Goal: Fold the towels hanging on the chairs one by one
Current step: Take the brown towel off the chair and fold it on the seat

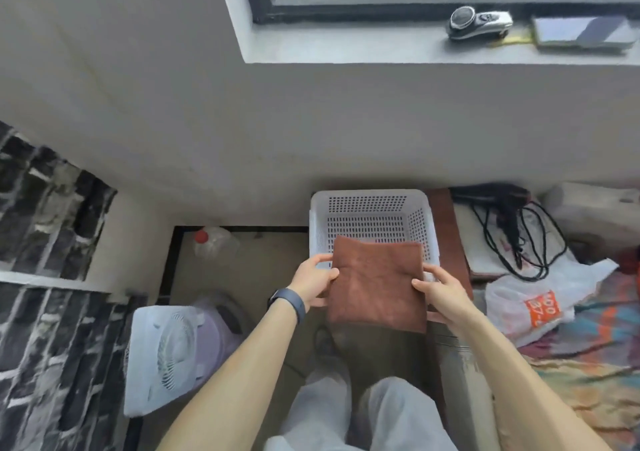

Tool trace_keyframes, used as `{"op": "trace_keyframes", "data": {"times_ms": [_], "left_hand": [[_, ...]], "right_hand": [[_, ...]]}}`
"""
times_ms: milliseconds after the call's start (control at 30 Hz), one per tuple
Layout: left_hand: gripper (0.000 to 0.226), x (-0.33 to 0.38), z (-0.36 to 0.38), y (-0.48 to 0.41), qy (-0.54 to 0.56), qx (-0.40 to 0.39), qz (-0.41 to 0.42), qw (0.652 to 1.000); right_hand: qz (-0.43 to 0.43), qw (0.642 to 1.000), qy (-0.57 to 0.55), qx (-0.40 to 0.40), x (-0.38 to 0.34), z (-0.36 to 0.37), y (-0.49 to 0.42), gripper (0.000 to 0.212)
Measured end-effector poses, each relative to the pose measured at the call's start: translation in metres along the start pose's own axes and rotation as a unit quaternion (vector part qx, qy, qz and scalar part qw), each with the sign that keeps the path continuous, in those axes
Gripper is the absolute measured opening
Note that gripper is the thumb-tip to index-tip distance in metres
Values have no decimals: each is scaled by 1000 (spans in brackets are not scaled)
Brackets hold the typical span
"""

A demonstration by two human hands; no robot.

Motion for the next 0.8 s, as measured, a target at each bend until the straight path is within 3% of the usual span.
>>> {"op": "trace_keyframes", "data": {"times_ms": [400, 467, 600, 700, 800], "left_hand": [[25, 54, 10, -82, 56, 59, -5, 997], [29, 56, 4, -88, -19, 108, 25, 994], [39, 41, -13, -81, -183, 259, 61, 947], [55, 18, -17, -82, -219, 242, -1, 945], [50, 11, -19, -86, -228, 205, 1, 952]], "right_hand": [[35, 996, 67, -56, -52, 14, -131, 28], [32, 995, 68, -58, -51, 21, -150, 31], [10, 988, 144, -57, -41, 41, -183, 42], [14, 984, 175, -29, -35, 46, -198, 52], [21, 987, 159, -13, -33, 45, -209, 55]]}}
Point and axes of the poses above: each hand's wrist, its own y-axis away from the middle knuckle, its own z-axis out of the palm, x = y × z, the point moved 3 cm from there along -y, towards the middle knuckle, and after that the axes turned 5 degrees about y, right-handed, at the moved point
